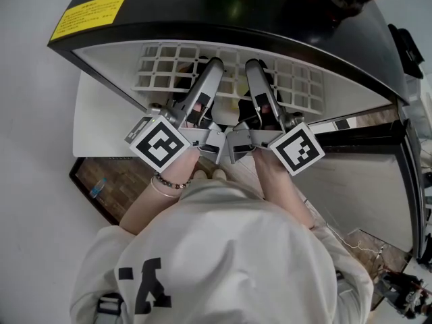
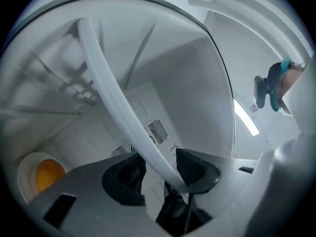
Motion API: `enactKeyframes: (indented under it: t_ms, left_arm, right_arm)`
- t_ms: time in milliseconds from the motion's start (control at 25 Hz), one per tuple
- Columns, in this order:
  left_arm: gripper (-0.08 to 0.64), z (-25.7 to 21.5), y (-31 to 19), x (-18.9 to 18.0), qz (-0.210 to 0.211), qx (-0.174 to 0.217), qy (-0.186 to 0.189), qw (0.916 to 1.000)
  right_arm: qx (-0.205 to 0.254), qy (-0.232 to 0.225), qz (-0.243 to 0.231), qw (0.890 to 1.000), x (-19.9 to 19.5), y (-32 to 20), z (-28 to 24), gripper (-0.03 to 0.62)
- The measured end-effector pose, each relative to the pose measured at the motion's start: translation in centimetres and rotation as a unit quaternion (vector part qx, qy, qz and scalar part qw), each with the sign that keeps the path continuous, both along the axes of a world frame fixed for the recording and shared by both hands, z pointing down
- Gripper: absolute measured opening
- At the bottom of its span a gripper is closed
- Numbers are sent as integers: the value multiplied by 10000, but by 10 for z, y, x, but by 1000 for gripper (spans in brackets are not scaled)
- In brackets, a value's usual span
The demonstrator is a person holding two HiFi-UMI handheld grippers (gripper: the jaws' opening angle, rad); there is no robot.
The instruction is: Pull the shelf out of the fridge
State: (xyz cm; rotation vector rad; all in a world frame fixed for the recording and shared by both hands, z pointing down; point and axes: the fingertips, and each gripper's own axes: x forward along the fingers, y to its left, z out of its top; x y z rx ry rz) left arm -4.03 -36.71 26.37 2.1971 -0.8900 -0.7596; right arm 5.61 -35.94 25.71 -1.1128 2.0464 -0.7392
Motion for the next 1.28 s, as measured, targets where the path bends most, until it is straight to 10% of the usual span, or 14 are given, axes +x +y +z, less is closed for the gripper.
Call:
enactKeyframes:
  t_ms: [1280]
  left_arm:
    - [181,3,41,-9,66,-36,119,9999]
  right_arm:
    - [-60,-163,14,9998,-7,41,3,169]
